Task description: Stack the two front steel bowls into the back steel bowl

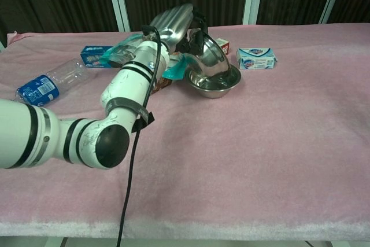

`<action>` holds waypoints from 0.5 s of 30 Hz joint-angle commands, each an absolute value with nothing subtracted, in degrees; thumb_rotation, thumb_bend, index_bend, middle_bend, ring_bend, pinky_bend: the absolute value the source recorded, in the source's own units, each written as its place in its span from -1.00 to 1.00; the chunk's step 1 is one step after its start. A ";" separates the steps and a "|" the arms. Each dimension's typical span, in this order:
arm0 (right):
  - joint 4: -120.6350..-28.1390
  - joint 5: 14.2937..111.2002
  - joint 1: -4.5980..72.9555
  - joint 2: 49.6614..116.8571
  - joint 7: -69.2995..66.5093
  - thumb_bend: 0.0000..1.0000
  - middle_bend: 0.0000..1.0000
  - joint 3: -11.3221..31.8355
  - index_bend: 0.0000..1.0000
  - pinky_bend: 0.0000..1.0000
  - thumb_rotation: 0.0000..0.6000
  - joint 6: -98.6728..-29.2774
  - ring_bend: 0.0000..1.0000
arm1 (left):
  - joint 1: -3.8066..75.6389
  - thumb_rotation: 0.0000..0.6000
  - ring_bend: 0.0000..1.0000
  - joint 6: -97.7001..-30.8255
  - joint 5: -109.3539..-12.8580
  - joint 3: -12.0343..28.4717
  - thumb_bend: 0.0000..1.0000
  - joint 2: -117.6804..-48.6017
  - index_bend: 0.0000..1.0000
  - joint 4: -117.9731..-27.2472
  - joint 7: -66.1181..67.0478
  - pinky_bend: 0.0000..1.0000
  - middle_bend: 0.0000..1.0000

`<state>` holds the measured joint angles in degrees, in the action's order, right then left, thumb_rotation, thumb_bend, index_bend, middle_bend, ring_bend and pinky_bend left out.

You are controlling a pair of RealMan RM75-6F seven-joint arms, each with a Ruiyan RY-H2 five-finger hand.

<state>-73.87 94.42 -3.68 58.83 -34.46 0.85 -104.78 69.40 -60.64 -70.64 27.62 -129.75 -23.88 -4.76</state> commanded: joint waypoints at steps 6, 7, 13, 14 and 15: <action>-74.20 94.51 -3.76 58.94 -33.75 -0.39 -1.00 1.11 -1.00 -1.00 1.00 -104.69 -1.00 | 69.01 1.00 -0.95 -56.31 -65.26 19.96 0.02 -130.00 0.36 -22.81 -1.27 -1.00 -0.54; -74.25 94.64 -3.79 58.96 -33.63 -0.39 -1.00 1.11 -1.00 -1.00 1.00 -104.79 -1.00 | 68.87 1.00 -0.97 -55.96 -65.00 19.30 0.00 -130.00 0.28 -22.60 -0.52 -1.00 -0.57; -74.45 94.79 -3.77 59.06 -33.08 -0.39 -1.00 1.23 -1.00 -1.00 1.00 -104.57 -1.00 | 68.01 1.00 -1.00 -54.84 -63.38 17.54 -0.05 -130.00 -0.16 -21.71 1.39 -1.00 -0.70; -74.48 94.82 -3.76 59.06 -33.04 -0.39 -1.00 1.25 -1.00 -1.00 1.00 -104.54 -1.00 | 67.80 1.00 -1.00 -54.39 -63.18 17.41 -0.05 -130.00 -0.20 -21.58 1.72 -1.00 -0.72; -74.53 94.85 -3.75 59.08 -32.97 -0.39 -1.00 1.30 -1.00 -1.00 1.00 -104.56 -1.00 | 67.47 1.00 -1.00 -53.82 -63.02 17.20 -0.06 -130.00 -0.26 -21.47 2.14 -1.00 -0.74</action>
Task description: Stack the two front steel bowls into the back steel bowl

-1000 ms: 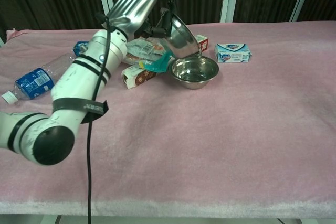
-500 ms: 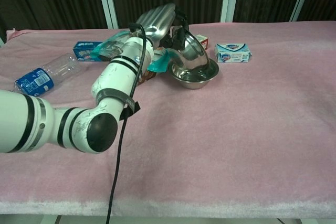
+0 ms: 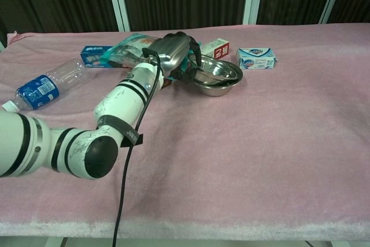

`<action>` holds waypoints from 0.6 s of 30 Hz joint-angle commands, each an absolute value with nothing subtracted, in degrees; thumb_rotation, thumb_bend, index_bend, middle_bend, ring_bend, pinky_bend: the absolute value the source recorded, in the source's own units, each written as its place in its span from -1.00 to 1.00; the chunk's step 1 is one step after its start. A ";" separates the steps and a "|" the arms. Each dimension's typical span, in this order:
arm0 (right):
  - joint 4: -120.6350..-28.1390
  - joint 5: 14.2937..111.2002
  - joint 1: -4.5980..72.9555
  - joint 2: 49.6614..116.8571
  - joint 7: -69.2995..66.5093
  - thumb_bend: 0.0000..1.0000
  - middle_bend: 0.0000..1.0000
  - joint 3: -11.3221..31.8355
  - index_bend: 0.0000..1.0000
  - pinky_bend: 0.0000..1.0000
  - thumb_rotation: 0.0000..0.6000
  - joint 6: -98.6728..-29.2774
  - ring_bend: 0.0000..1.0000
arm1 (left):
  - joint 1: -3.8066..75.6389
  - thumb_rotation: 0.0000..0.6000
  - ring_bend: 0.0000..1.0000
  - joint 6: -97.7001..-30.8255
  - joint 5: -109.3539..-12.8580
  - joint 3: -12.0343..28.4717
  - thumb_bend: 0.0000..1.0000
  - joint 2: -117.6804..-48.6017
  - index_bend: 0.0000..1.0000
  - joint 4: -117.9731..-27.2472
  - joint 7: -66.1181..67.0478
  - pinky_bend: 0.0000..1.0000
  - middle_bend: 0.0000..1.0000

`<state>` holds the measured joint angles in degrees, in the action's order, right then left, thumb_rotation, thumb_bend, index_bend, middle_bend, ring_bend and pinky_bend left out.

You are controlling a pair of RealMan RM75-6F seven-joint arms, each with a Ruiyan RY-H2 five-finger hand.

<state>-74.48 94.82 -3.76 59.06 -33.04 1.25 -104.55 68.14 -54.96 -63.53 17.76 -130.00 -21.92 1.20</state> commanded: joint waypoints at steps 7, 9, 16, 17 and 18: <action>-74.87 95.31 -3.59 59.30 -32.16 -0.39 -1.00 1.34 -1.00 -1.00 1.00 -104.48 -1.00 | 66.51 1.00 -1.00 -53.19 -63.17 17.18 -0.10 -130.00 -0.72 -22.56 1.37 -1.00 -0.87; -75.11 95.44 -3.48 59.39 -31.52 -0.39 -1.00 1.39 -1.00 -1.00 1.00 -104.36 -1.00 | 65.84 1.00 -1.00 -53.19 -63.74 17.18 -0.10 -129.50 -0.85 -24.12 1.43 -1.00 -0.91; -75.79 96.14 -3.18 59.51 -30.31 -0.39 -1.00 1.26 -1.00 -1.00 1.00 -103.95 -1.00 | 59.34 1.00 -1.00 -48.50 -59.37 17.07 -0.11 -118.95 -1.00 -46.79 12.10 -1.00 -0.98; -75.87 96.36 -3.20 59.55 -30.11 -0.39 -1.00 1.18 -1.00 -1.00 1.00 -104.03 -1.00 | 58.60 1.00 -1.00 -47.95 -57.82 17.06 -0.11 -117.29 -1.00 -50.22 14.88 -1.00 -0.99; -75.96 96.65 -3.25 59.59 -29.88 -0.39 -1.00 1.08 -1.00 -1.00 1.00 -104.22 -1.00 | 57.79 1.00 -1.00 -48.05 -55.94 17.07 -0.11 -115.37 -1.00 -54.45 18.30 -1.00 -1.00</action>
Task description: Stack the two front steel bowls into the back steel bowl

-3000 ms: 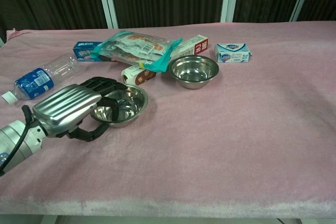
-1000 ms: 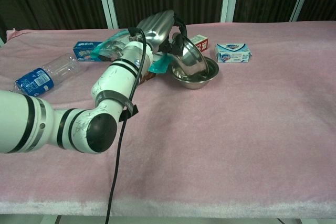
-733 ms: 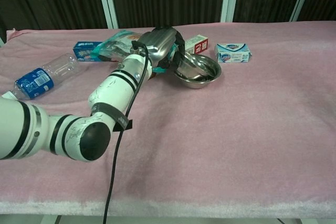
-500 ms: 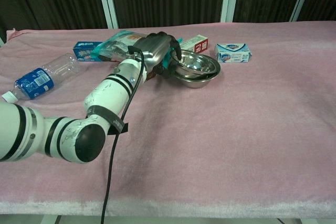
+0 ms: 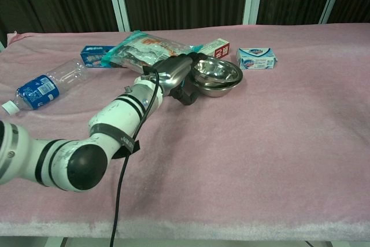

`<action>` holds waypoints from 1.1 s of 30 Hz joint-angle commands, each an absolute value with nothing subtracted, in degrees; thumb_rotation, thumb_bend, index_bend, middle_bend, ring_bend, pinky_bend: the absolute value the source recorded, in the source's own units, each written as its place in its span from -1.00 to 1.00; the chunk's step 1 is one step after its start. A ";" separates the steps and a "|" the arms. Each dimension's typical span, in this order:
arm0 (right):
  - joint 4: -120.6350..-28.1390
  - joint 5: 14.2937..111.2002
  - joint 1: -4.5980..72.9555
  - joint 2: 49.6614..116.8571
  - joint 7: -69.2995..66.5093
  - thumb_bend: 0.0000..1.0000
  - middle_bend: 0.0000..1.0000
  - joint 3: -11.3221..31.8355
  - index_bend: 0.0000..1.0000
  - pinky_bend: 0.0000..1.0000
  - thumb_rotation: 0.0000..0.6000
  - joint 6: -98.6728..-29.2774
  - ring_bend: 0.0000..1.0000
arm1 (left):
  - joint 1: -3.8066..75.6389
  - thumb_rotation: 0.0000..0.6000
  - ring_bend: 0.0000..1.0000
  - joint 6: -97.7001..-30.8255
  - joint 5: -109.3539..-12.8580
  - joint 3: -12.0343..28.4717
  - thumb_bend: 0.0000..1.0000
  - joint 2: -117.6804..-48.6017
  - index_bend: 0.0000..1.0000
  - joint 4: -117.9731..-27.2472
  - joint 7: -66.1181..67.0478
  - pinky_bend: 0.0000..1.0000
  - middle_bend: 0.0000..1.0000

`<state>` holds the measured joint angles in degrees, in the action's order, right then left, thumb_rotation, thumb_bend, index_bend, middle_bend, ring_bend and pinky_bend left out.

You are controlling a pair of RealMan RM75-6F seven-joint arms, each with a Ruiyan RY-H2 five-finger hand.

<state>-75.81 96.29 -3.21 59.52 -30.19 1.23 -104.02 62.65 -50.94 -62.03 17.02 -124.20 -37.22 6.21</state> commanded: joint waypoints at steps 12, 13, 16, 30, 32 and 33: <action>-76.02 97.30 -3.28 59.71 -29.19 -0.39 -1.00 0.90 -1.00 -1.00 1.00 -104.48 -1.00 | 54.73 1.00 -1.00 -58.87 -56.91 15.23 -0.11 -110.09 -1.00 -68.79 30.62 -1.00 -1.00; -76.00 97.33 -3.27 59.75 -29.11 -0.39 -1.00 0.91 -1.00 -1.00 1.00 -104.50 -1.00 | 54.37 1.00 -1.00 -60.17 -58.22 14.85 -0.11 -109.79 -1.00 -69.35 30.61 -1.00 -1.00; -76.05 97.44 -3.13 59.89 -28.52 -0.39 -1.00 0.86 -1.00 -1.00 1.00 -104.21 -1.00 | 51.98 1.00 -1.00 -64.88 -62.72 12.70 -0.11 -106.74 -1.00 -74.25 30.85 -1.00 -1.00; -81.16 95.82 -2.28 58.64 -19.56 -0.39 -1.00 -0.77 -1.00 -1.00 1.00 -97.08 -1.00 | 20.91 1.00 -1.00 -96.87 -80.98 -11.90 -0.22 -75.22 -1.00 -93.20 23.62 -1.00 -0.99; -81.84 95.54 -2.09 58.63 -18.06 -0.39 -1.00 -0.81 -1.00 -1.00 1.00 -96.23 -1.00 | 16.97 1.00 -1.00 -98.20 -80.38 -13.36 -0.23 -74.28 -1.00 -90.70 16.42 -1.00 -1.00; -82.29 95.26 -1.97 58.66 -17.18 -0.39 -1.00 -0.77 -1.00 -1.00 1.00 -95.70 -1.00 | 14.87 1.00 -1.00 -98.89 -79.76 -13.40 -0.23 -74.32 -1.00 -88.66 12.58 -1.00 -1.00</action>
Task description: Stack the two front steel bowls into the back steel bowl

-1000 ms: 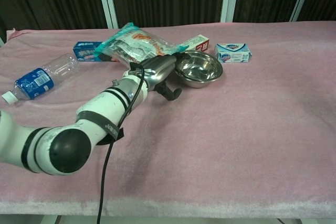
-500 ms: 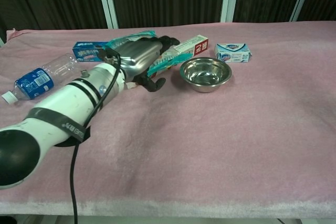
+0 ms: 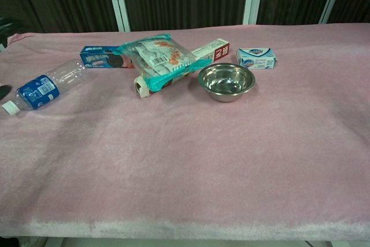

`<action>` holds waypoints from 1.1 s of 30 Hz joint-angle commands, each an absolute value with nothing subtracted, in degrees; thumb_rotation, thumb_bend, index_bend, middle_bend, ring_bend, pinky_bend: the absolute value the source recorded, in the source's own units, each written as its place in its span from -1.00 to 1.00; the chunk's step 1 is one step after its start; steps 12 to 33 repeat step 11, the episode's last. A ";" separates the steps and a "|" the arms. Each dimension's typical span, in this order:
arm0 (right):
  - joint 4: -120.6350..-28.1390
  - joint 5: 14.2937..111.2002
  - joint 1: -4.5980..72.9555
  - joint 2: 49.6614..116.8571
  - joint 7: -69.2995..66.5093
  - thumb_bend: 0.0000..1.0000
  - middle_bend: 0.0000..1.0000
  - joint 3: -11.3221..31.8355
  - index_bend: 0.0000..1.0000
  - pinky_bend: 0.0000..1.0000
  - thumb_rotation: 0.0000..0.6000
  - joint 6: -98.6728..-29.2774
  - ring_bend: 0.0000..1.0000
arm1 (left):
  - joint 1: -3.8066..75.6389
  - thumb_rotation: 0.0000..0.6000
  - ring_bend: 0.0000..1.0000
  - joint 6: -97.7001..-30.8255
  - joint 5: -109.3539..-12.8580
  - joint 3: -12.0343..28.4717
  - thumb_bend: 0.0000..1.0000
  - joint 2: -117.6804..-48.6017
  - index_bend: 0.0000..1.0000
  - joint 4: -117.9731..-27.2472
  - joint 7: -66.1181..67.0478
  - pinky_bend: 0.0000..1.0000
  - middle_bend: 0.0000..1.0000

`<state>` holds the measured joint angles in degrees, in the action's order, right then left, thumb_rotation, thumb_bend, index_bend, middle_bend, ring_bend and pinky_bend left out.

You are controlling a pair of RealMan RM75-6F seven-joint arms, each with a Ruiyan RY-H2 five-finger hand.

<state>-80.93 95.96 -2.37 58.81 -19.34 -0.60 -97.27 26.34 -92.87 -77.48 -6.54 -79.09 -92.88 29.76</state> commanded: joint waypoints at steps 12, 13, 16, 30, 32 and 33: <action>-84.07 94.88 -1.67 59.18 -13.87 -0.39 -1.00 -0.34 -1.00 -1.00 1.00 -95.00 -1.00 | 11.17 1.00 -1.00 -97.81 -84.68 -11.40 -0.25 -73.53 -1.00 -84.80 7.69 -1.00 -1.00; -84.07 94.88 -1.67 59.18 -13.87 -0.39 -1.00 -0.34 -1.00 -1.00 1.00 -95.00 -1.00 | 11.17 1.00 -1.00 -97.81 -84.68 -11.40 -0.25 -73.53 -1.00 -84.80 7.69 -1.00 -1.00; -84.07 94.88 -1.67 59.18 -13.87 -0.39 -1.00 -0.34 -1.00 -1.00 1.00 -95.00 -1.00 | 11.17 1.00 -1.00 -97.81 -84.68 -11.40 -0.25 -73.53 -1.00 -84.80 7.69 -1.00 -1.00; -84.07 94.88 -1.67 59.18 -13.87 -0.39 -1.00 -0.34 -1.00 -1.00 1.00 -95.00 -1.00 | 11.17 1.00 -1.00 -97.81 -84.68 -11.40 -0.25 -73.53 -1.00 -84.80 7.69 -1.00 -1.00; -84.07 94.88 -1.67 59.18 -13.87 -0.39 -1.00 -0.34 -1.00 -1.00 1.00 -95.00 -1.00 | 11.17 1.00 -1.00 -97.81 -84.68 -11.40 -0.25 -73.53 -1.00 -84.80 7.69 -1.00 -1.00; -84.07 94.88 -1.67 59.18 -13.87 -0.39 -1.00 -0.34 -1.00 -1.00 1.00 -95.00 -1.00 | 11.17 1.00 -1.00 -97.81 -84.68 -11.40 -0.25 -73.53 -1.00 -84.80 7.69 -1.00 -1.00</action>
